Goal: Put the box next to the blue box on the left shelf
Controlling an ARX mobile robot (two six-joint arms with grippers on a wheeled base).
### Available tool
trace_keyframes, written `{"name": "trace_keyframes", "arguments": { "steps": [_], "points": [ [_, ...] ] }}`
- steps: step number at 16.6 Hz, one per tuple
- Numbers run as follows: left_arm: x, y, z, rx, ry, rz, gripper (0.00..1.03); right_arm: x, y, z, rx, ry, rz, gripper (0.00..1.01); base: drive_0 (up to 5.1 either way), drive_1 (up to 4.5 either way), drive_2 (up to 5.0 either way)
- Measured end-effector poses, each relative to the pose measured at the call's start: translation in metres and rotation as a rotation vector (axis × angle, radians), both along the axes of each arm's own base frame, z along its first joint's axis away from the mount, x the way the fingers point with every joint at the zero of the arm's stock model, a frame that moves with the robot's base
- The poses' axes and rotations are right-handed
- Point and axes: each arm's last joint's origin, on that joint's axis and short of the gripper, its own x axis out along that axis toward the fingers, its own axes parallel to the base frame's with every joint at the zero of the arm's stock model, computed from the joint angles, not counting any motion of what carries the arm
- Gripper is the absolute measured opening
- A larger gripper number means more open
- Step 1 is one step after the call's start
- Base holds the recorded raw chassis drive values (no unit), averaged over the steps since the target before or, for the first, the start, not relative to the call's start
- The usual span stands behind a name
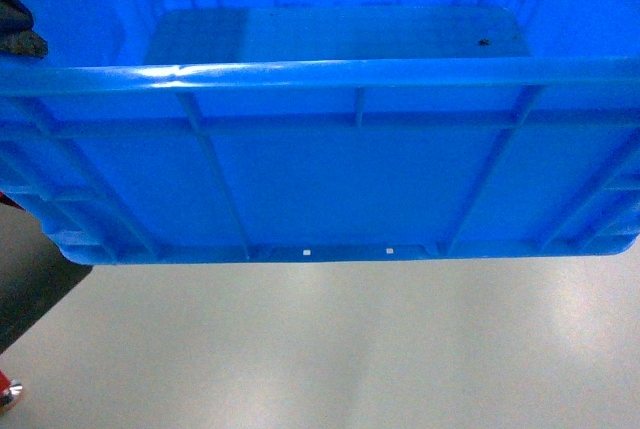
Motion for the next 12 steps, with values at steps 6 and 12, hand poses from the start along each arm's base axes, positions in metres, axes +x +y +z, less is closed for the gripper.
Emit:
{"name": "trace_keyframes", "arguments": {
  "steps": [6, 12],
  "points": [
    [0.0, 0.0, 0.0, 0.0, 0.0, 0.0, 0.17, 0.0, 0.0, 0.0, 0.0, 0.0, 0.0, 0.21, -1.6, -1.61, -1.6],
    [0.0, 0.0, 0.0, 0.0, 0.0, 0.0, 0.17, 0.0, 0.0, 0.0, 0.0, 0.0, 0.0, 0.21, -1.5, -1.54, -1.5]
  ]
}}
